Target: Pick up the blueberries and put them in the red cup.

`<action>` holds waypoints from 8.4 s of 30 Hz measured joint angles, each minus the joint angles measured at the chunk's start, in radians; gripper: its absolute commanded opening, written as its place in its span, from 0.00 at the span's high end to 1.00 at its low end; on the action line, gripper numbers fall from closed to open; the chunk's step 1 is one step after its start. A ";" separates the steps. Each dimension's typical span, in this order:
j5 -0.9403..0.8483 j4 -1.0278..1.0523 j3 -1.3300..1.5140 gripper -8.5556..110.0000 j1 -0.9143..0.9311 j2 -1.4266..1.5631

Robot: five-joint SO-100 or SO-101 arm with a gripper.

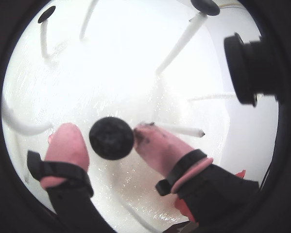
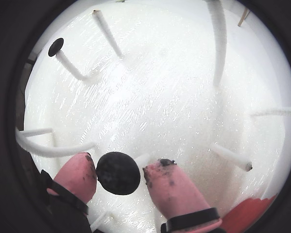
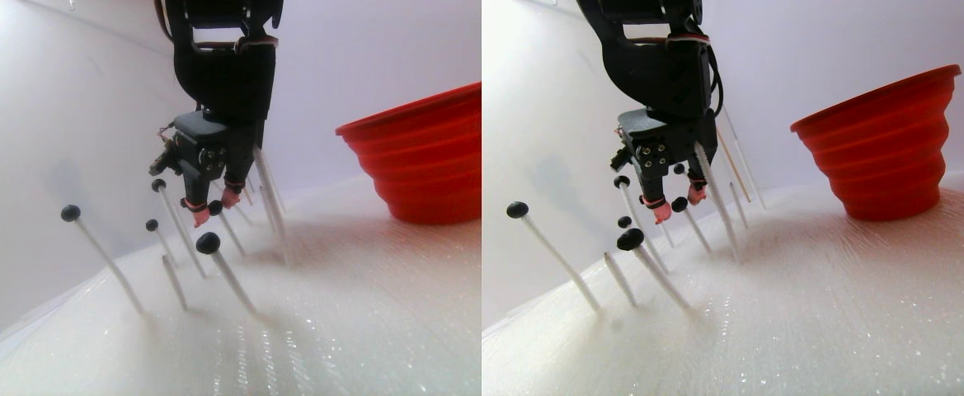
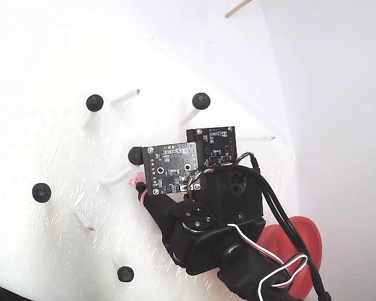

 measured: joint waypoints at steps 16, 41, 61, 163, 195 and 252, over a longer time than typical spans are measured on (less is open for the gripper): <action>0.021 -0.052 -0.025 0.80 0.000 -0.043; 0.048 -0.038 -0.025 0.82 0.000 -0.040; 0.084 0.029 -0.023 0.83 0.000 0.077; 0.126 0.568 0.074 0.83 0.354 0.753; 0.126 0.574 0.074 0.83 0.538 0.753; 0.135 0.574 0.074 0.79 0.350 0.753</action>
